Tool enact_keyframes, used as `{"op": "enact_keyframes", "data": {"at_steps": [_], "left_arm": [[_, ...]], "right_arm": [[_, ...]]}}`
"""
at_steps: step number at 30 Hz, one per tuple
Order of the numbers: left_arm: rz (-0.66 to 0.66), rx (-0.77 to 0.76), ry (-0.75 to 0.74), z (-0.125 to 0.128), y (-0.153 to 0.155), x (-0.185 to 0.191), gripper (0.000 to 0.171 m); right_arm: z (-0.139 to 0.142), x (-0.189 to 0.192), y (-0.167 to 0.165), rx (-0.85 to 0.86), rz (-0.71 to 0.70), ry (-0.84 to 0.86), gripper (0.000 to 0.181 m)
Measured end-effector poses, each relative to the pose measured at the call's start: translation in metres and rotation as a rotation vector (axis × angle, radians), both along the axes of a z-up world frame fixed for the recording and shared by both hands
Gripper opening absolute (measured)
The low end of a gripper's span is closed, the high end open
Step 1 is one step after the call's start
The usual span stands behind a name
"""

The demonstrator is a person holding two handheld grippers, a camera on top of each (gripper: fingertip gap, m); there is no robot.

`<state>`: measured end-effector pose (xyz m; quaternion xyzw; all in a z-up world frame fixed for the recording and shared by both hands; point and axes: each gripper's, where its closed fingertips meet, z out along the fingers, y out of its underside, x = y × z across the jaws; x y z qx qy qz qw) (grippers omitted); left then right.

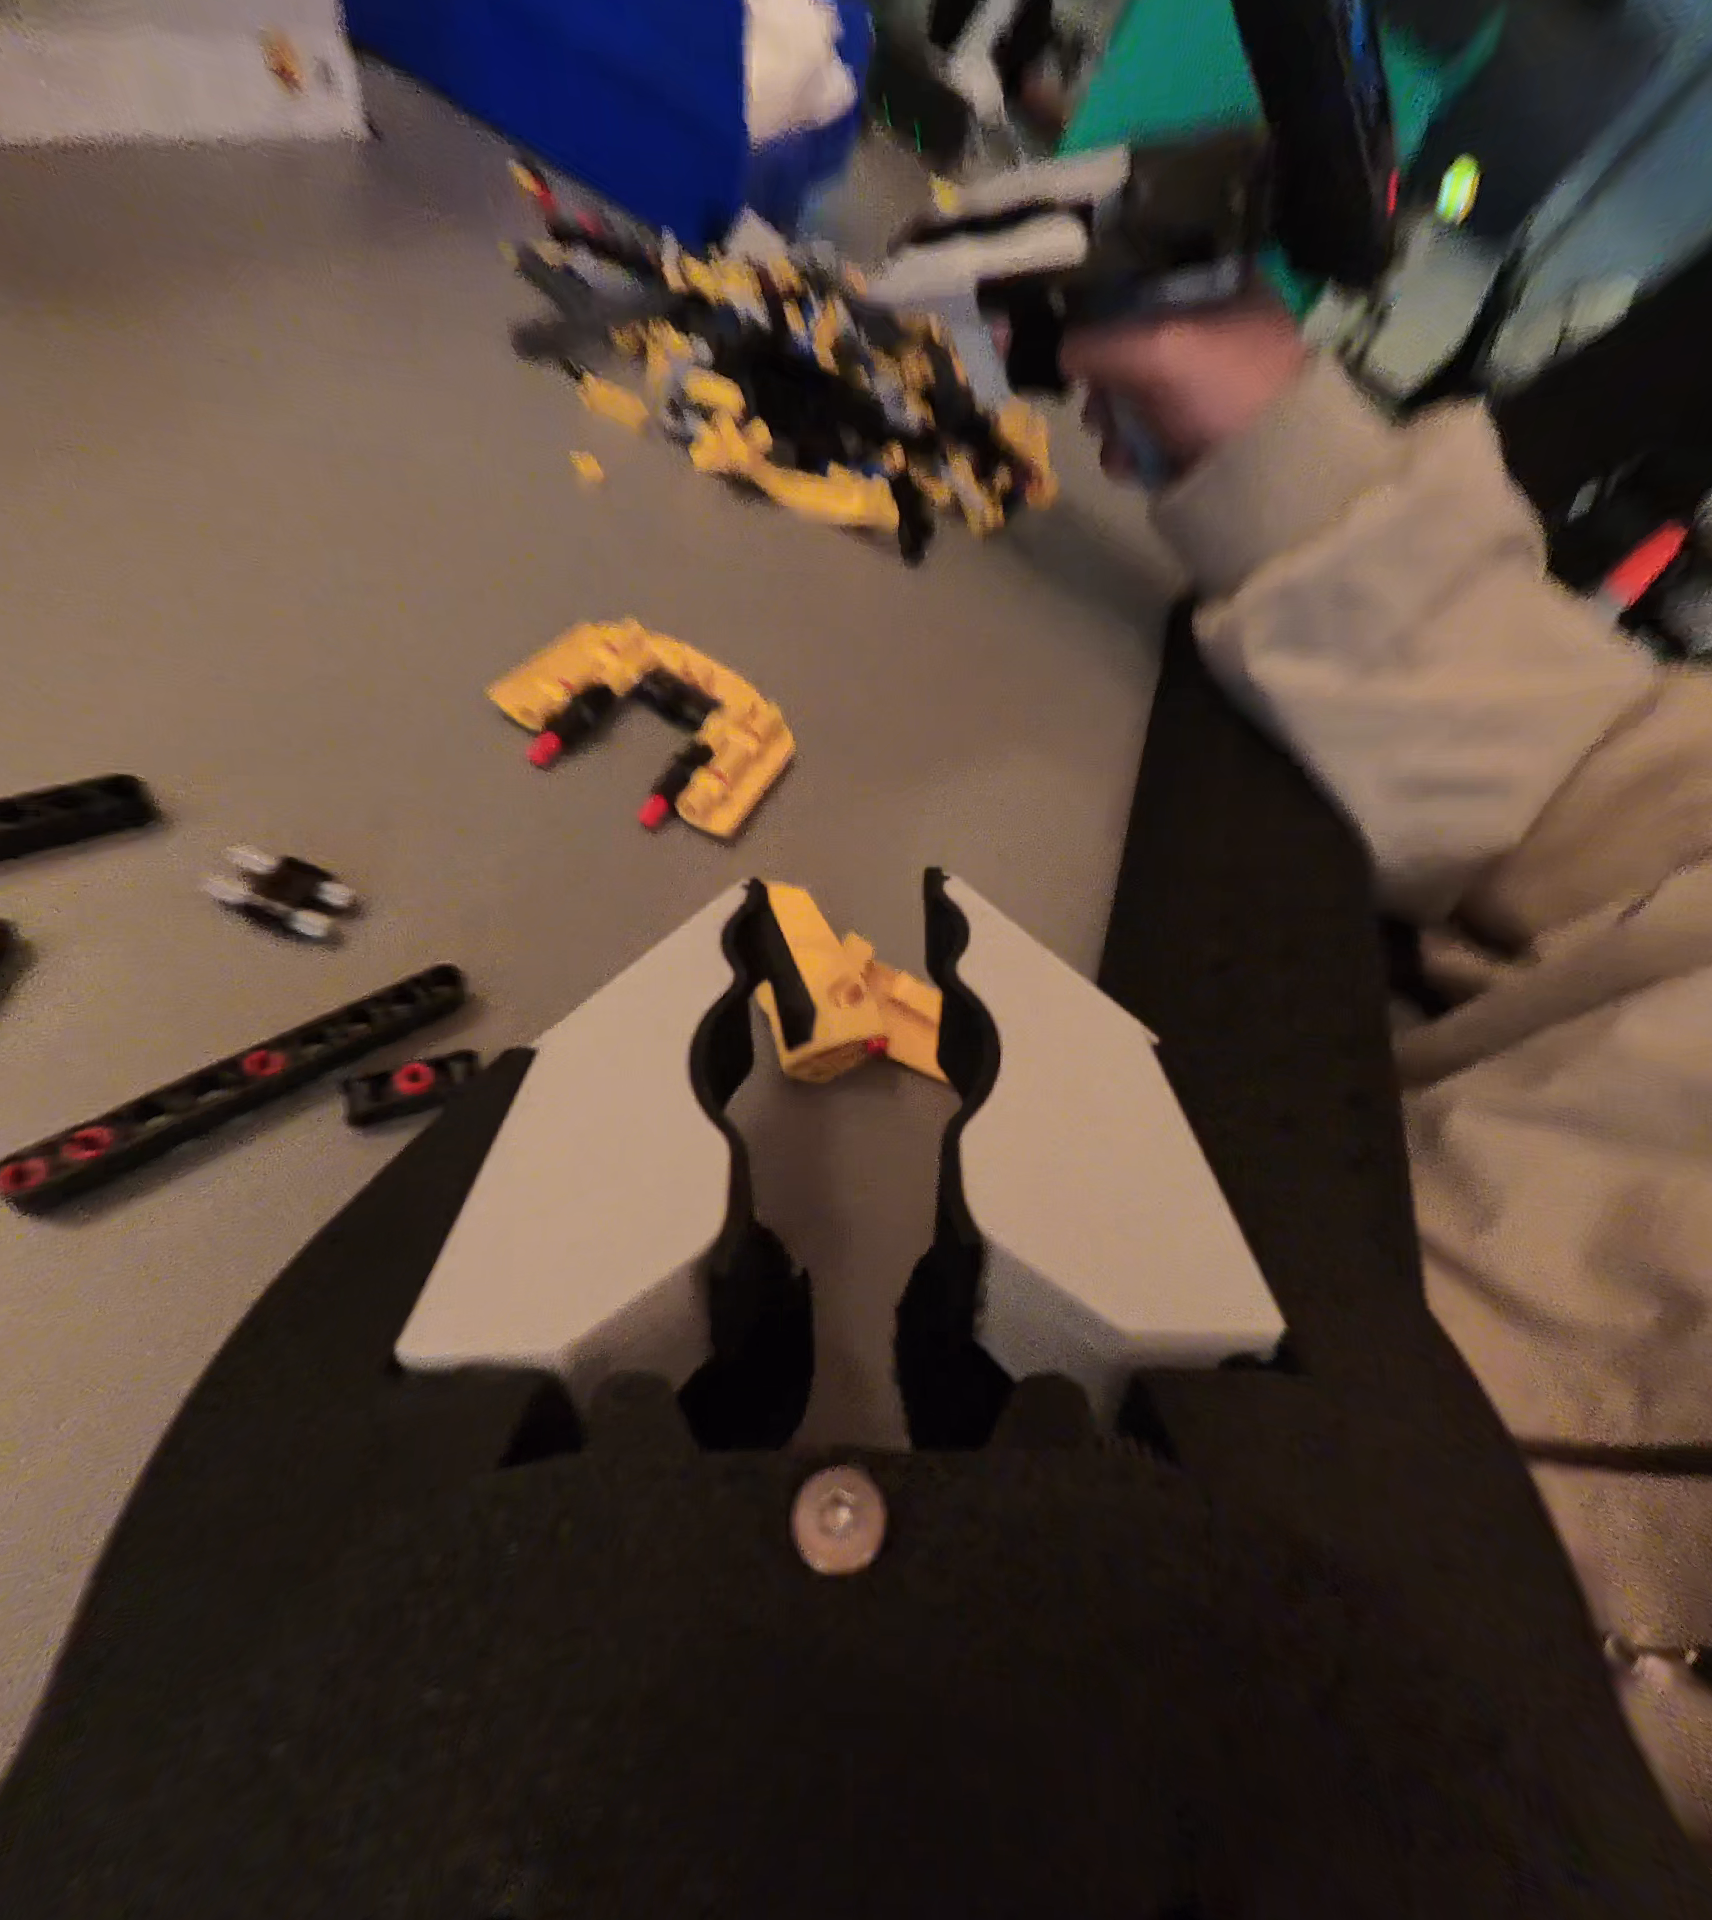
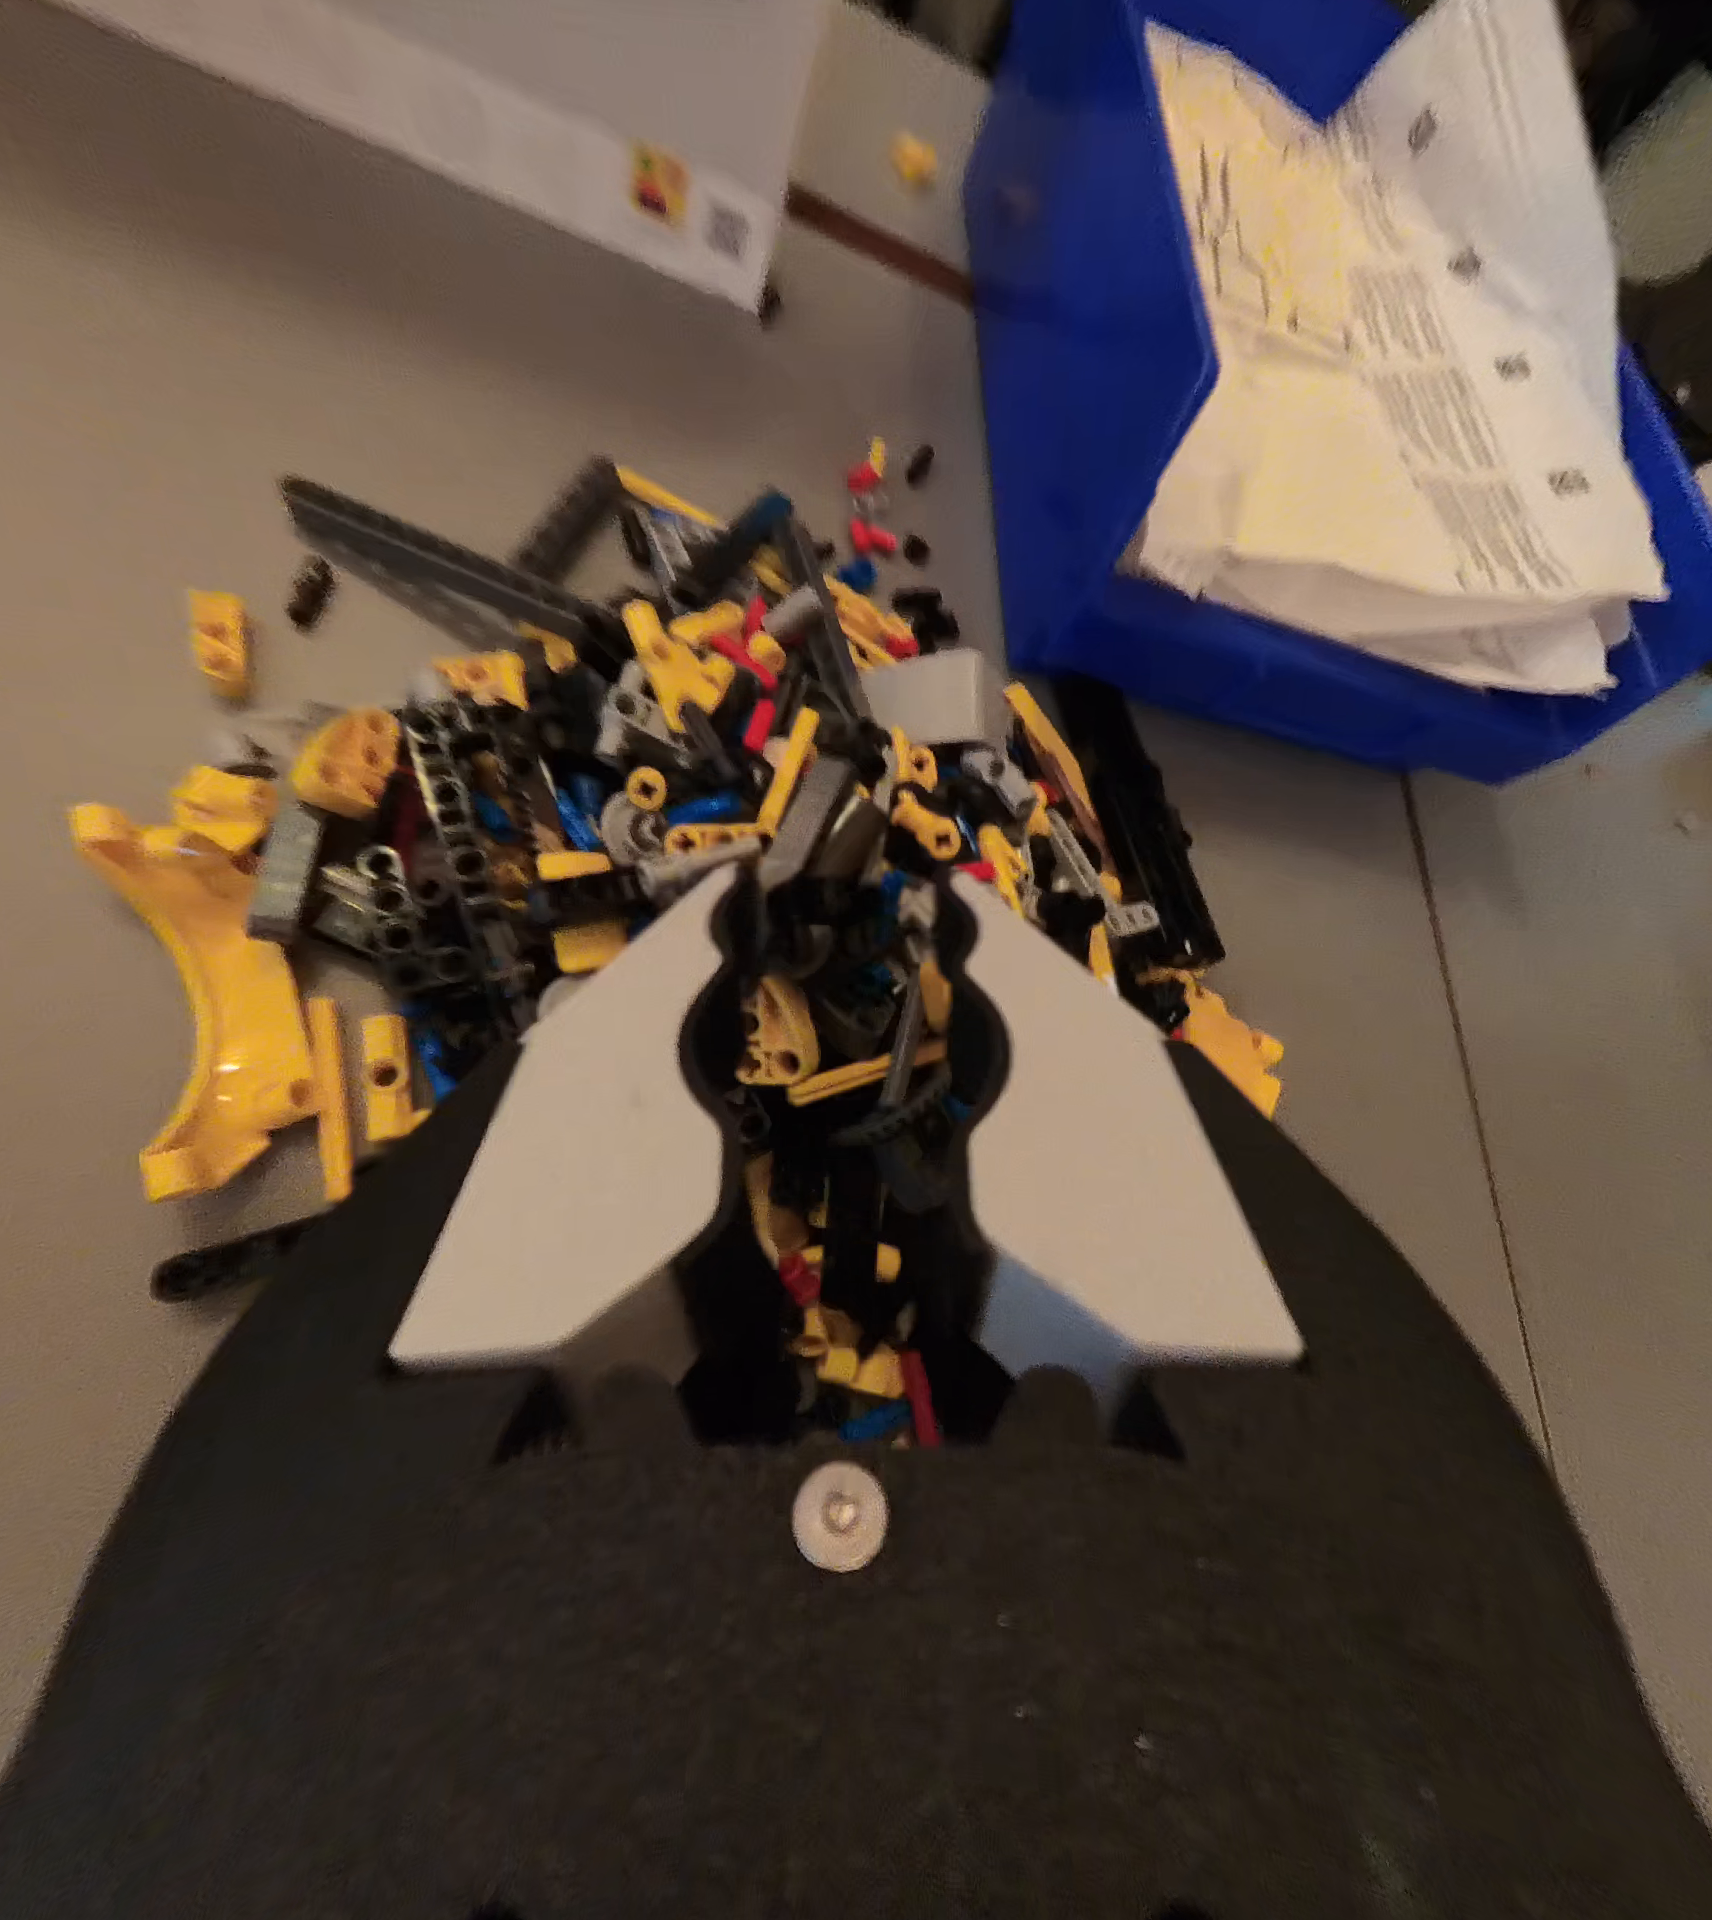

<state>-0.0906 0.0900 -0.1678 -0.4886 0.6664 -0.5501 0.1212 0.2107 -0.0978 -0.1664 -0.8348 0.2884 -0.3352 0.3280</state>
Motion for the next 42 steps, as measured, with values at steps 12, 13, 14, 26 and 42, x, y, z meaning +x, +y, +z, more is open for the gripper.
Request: {"op": "enact_keyframes", "data": {"at_steps": [12,13,14,26,42], "left_arm": [[-0.063,0.417,0.069,-0.045,-0.009,-0.007,0.023],[-0.029,0.45,0.05,-0.043,-0.003,-0.004,0.023],[0.014,0.463,0.029,-0.04,0.005,-0.002,0.023],[0.333,0.224,-0.057,0.013,0.126,-0.019,0.017],[0.845,0.468,0.264,0.017,0.332,-0.091,0.017]], "right_arm": [[0.014,-0.191,0.148,0.21,0.896,0.299,0.042],[0.004,-0.229,0.154,0.165,1.045,0.406,0.043],[-0.002,-0.259,0.156,0.135,1.154,0.482,0.042],[-0.006,-0.267,0.191,0.268,1.121,0.376,0.032],[-0.004,-0.237,0.193,0.333,0.98,0.297,0.027]]}}
